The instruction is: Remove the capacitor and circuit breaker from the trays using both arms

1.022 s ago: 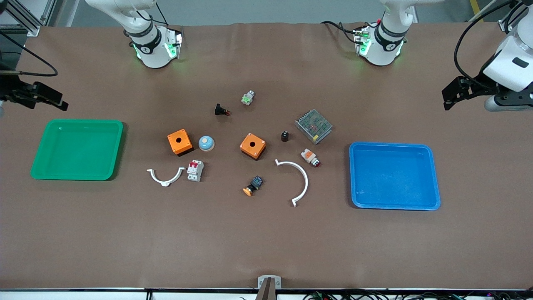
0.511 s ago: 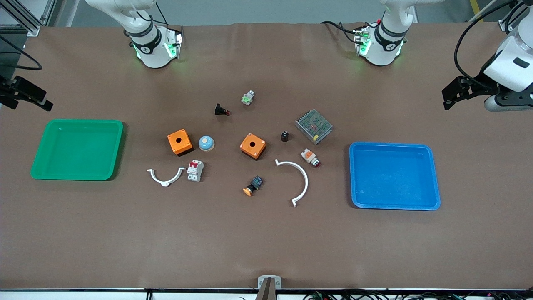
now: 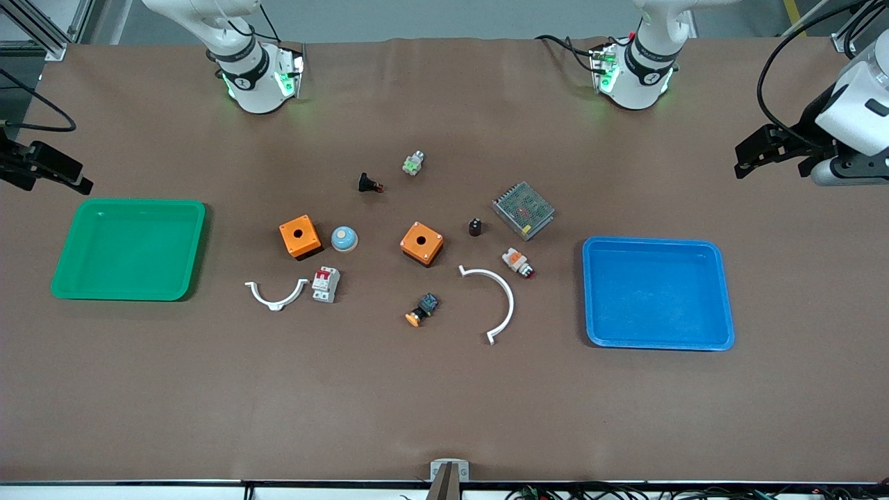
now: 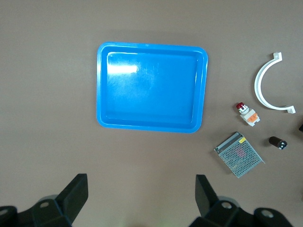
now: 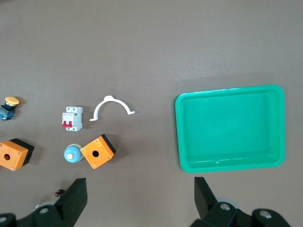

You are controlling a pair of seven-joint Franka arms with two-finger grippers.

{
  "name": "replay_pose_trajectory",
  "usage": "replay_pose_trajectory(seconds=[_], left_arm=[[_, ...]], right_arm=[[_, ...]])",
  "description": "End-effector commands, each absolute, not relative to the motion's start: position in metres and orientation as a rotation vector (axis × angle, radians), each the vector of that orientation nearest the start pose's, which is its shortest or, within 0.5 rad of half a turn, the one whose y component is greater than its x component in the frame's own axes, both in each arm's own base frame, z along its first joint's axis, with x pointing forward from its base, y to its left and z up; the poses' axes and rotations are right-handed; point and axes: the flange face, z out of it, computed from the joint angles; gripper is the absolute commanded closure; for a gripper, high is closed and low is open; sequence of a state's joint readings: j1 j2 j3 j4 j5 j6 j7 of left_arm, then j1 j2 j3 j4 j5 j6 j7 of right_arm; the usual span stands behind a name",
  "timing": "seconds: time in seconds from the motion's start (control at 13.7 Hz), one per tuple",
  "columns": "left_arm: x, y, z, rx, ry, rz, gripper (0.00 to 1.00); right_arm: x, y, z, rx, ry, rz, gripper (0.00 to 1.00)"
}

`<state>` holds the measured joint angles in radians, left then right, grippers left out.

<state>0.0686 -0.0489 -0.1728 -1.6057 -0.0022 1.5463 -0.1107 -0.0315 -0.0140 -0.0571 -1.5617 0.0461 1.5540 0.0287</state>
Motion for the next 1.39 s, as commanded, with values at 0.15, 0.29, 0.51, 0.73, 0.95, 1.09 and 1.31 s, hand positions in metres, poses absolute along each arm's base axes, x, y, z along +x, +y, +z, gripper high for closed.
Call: replay_pose_trajectory(seconds=[0.15, 0.29, 0.51, 0.73, 0.95, 1.09, 1.31], left_arm=[[0.5295, -0.0618, 0.641, -3.139, 0.024, 0.004, 0.0], [0.5298, -0.0623, 0.6415, -3.136, 0.026, 0.003, 0.0], [0.5294, -0.061, 0.6419, -3.117, 0.03, 0.005, 0.0], [0.5285, -0.0632, 0.6413, -3.115, 0.034, 0.014, 0.0], [0.5274, -0.0671, 0.64, -3.112, 0.046, 0.025, 0.0], [0.5271, -0.0687, 0.6393, -3.111, 0.048, 0.028, 0.0], [0.527, -0.0687, 0.6392, -3.111, 0.048, 0.03, 0.0]], right_arm=[[0.5516, -0.0468, 0.6381, -3.123, 0.184, -0.017, 0.0], [0.5534, -0.0482, 0.6355, -3.128, 0.18, -0.01, 0.0], [0.5539, -0.0474, 0.6346, -3.128, 0.175, -0.008, 0.0], [0.554, -0.0468, 0.6346, -3.122, 0.174, -0.008, 0.0], [0.5539, -0.0479, 0.6346, -3.125, 0.177, -0.008, 0.0], [0.5548, -0.0478, 0.6329, -3.123, 0.177, -0.003, 0.0], [0.5549, -0.047, 0.6329, -3.124, 0.175, -0.003, 0.0]])
